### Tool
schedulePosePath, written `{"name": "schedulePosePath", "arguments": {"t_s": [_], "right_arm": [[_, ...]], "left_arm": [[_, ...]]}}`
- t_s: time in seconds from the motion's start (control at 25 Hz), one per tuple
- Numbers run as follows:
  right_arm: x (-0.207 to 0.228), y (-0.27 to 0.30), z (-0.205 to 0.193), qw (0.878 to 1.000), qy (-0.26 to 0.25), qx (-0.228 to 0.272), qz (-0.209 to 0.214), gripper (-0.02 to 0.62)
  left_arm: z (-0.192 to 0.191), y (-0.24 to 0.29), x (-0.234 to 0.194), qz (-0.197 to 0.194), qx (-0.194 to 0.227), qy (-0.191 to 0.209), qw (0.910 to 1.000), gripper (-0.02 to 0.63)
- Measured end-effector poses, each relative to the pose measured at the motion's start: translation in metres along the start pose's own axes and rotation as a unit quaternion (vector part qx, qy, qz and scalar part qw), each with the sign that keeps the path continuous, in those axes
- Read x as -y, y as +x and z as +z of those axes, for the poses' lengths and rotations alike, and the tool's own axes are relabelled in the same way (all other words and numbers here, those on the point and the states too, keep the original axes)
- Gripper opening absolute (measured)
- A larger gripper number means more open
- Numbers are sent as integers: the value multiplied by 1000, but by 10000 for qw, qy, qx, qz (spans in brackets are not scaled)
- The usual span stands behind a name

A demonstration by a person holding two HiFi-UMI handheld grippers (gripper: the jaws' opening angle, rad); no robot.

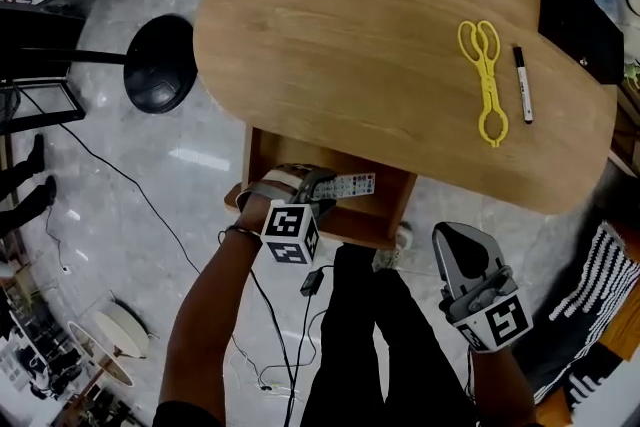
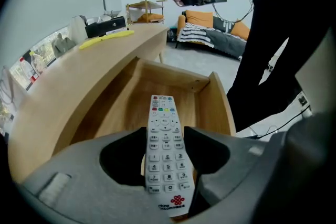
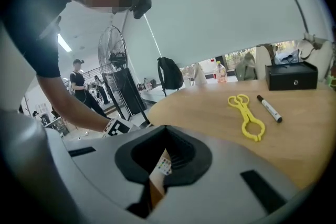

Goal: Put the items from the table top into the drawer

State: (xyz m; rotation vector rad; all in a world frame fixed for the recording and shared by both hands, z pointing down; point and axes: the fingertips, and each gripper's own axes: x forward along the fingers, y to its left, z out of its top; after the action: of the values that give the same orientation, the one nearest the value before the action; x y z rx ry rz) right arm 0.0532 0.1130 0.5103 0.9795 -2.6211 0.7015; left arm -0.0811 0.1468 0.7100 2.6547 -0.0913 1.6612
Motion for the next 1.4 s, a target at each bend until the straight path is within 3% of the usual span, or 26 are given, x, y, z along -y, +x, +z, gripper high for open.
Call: {"name": "schedulePosePath", "arguments": {"t_s": [0.32,0.56,0.68,0.76,1.0,1.12,1.24,1.32,1.4], "right_arm": [[3,-1,-17,9998,175,-81,-69,-3],[0,3,-1,9999,144,40,73,-3],[0,4,-1,9998,151,25,109,-3],[-1,3,1,9998,156,32,122,-3],[-3,5,15,9998,65,27,203,-3],[-5,9,29,9997,-5,97,209,-3],[-8,15,48,9996,-69,174,219,-3],[-13,20,62,9994,-129,205,235,-3],[-18,26,76,9992,-192,228,250,-3]], "left_arm": [[-30,38,-3,-339,-604,318,9971,239],[-39,48,-9,-131,-941,545,9940,242],[-40,49,-7,-9,-995,621,9931,257],[-37,46,-8,107,-953,493,9942,302],[-20,11,-13,531,-668,311,9959,308],[-14,-16,-14,787,-454,-17,9959,308],[0,-51,-21,1181,1,-695,9906,307],[16,-80,-29,1481,402,-1215,9806,307],[34,-110,-40,1795,878,-1748,9641,301]]}}
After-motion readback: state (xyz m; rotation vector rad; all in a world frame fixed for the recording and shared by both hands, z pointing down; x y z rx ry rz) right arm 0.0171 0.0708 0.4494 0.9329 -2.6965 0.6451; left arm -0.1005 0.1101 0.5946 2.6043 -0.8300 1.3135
